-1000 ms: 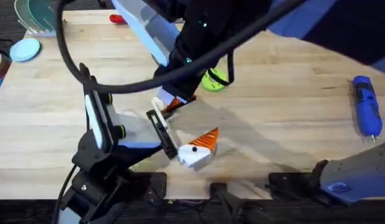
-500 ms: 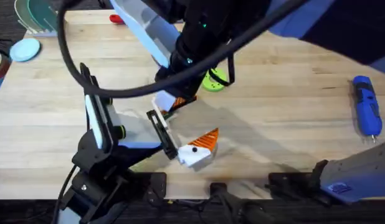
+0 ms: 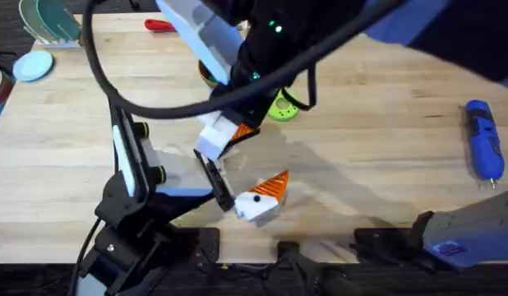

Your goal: Pick up the gripper from the table and insert it into the empty holder that is missing its gripper. Then pick up a screw, insert it into the mounting hole, and use the screwdriver to tighten it. Finally, clean up the table by picking up the vegetable and placing it into the bucket.

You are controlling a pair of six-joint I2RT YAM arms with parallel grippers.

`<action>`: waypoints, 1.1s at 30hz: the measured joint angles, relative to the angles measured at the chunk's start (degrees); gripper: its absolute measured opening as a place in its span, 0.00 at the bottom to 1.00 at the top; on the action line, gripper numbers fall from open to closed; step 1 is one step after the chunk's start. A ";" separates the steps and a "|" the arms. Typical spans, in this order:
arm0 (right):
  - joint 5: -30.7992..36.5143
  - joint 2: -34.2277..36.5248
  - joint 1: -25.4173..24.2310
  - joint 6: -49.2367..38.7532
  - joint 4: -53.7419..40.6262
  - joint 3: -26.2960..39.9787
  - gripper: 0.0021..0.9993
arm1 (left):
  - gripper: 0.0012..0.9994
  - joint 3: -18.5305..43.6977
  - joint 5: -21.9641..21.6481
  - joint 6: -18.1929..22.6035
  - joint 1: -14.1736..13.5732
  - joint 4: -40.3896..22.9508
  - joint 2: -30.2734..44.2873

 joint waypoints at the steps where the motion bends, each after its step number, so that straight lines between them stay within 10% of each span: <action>1: 0.12 -0.59 -0.18 0.00 -0.06 0.00 0.99 | 0.99 0.00 0.08 0.00 0.00 0.00 0.01; 16: 5.32 -17.34 -8.27 -3.52 -7.59 -1.41 0.99 | 0.99 0.00 0.08 0.00 0.00 0.00 0.01; 26: -0.48 -37.31 -14.17 -5.16 -0.74 -22.76 0.99 | 0.98 0.00 0.08 0.00 0.00 0.02 0.02; 33: -2.93 -53.61 -15.65 -3.67 0.03 -35.13 0.99 | 0.80 0.00 0.10 0.26 0.00 0.00 0.02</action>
